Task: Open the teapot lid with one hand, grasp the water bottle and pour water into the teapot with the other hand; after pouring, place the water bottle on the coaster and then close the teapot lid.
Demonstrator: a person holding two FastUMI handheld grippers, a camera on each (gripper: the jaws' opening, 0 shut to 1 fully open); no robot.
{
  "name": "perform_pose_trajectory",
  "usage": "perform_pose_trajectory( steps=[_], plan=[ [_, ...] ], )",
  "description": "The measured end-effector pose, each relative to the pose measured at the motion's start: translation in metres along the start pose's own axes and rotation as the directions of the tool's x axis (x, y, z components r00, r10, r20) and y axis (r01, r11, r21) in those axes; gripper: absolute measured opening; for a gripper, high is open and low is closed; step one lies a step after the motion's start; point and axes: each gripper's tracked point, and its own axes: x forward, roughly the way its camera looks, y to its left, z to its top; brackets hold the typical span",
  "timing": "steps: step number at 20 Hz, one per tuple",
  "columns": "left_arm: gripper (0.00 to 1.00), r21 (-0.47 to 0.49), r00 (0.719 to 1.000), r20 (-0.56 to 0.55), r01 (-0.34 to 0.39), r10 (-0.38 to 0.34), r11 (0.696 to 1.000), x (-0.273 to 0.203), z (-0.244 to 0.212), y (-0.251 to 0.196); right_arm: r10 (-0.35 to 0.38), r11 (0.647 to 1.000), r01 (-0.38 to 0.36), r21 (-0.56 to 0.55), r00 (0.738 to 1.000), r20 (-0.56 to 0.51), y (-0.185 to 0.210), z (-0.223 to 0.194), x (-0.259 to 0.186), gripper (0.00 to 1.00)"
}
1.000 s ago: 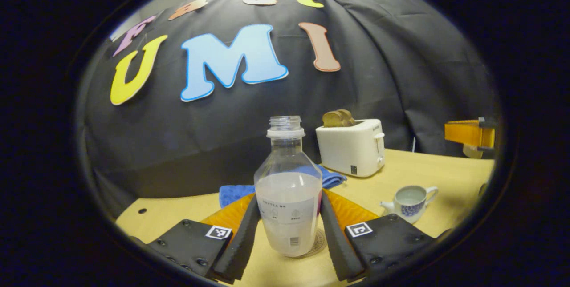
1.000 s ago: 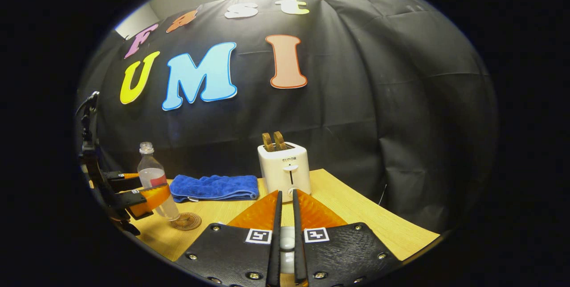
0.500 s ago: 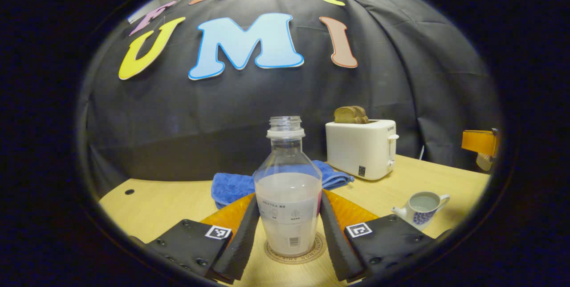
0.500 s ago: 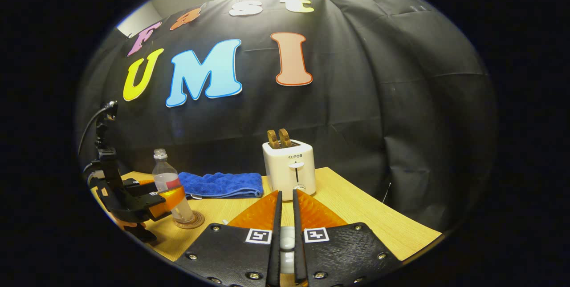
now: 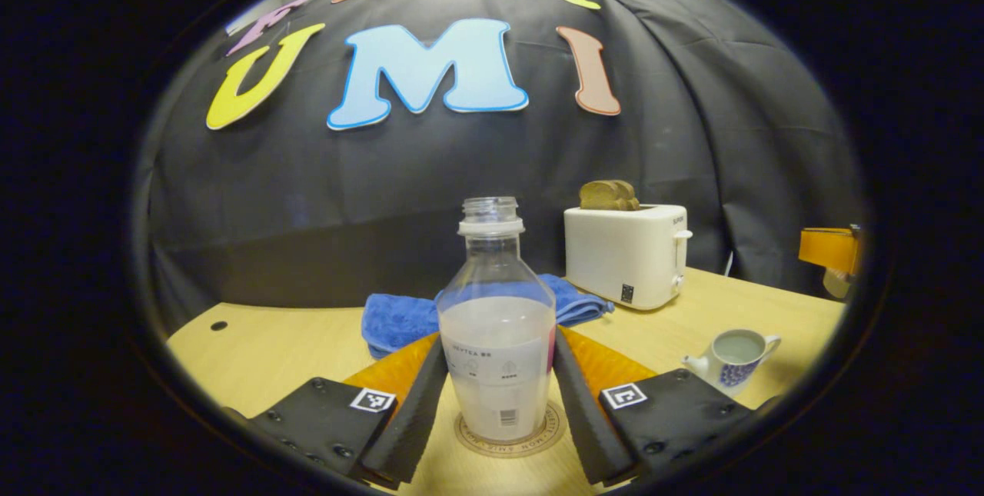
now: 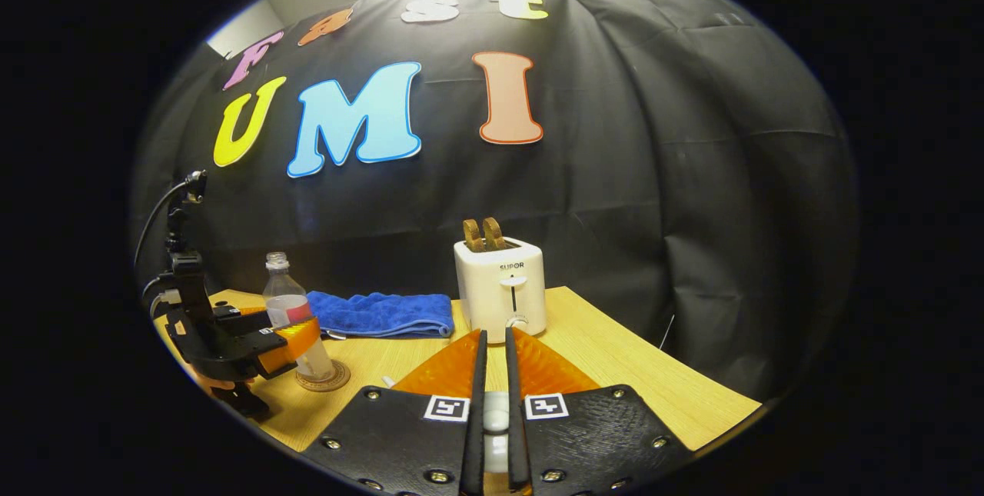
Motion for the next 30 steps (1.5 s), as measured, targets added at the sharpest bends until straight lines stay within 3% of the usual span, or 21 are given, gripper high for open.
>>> perform_pose_trajectory(
  steps=[2,3,11,20,24,30],
  plan=[
    [0.92,-0.006,1.000,-0.007,0.002,-0.002,1.000,0.000,0.000,-0.002,-0.001,1.000,0.001,-0.006,1.000,-0.003,0.000,-0.001,0.002,0.12],
    [1.00,-0.010,1.000,-0.007,0.001,-0.001,1.000,-0.002,0.000,-0.001,-0.001,1.000,0.001,-0.007,1.000,-0.005,0.000,-0.003,0.001,0.12],
    [1.00,-0.048,1.000,0.019,-0.021,0.022,0.999,-0.033,0.014,0.007,0.035,0.999,-0.035,-0.012,0.999,-0.010,0.012,-0.008,0.006,0.12],
    [1.00,-0.135,0.995,0.069,-0.056,0.066,0.989,-0.111,0.015,0.007,0.104,0.994,-0.104,0.013,0.994,-0.019,0.031,-0.023,0.017,0.12],
    [1.00,-0.132,0.992,0.082,-0.090,0.101,0.987,-0.142,0.010,0.010,0.130,0.989,-0.129,0.070,0.991,-0.006,0.035,-0.019,0.019,0.12],
    [1.00,-0.130,0.993,0.105,-0.047,0.061,0.990,-0.165,0.019,0.001,0.165,0.982,-0.165,0.092,0.986,0.004,0.049,-0.014,0.037,0.12]
  ],
)
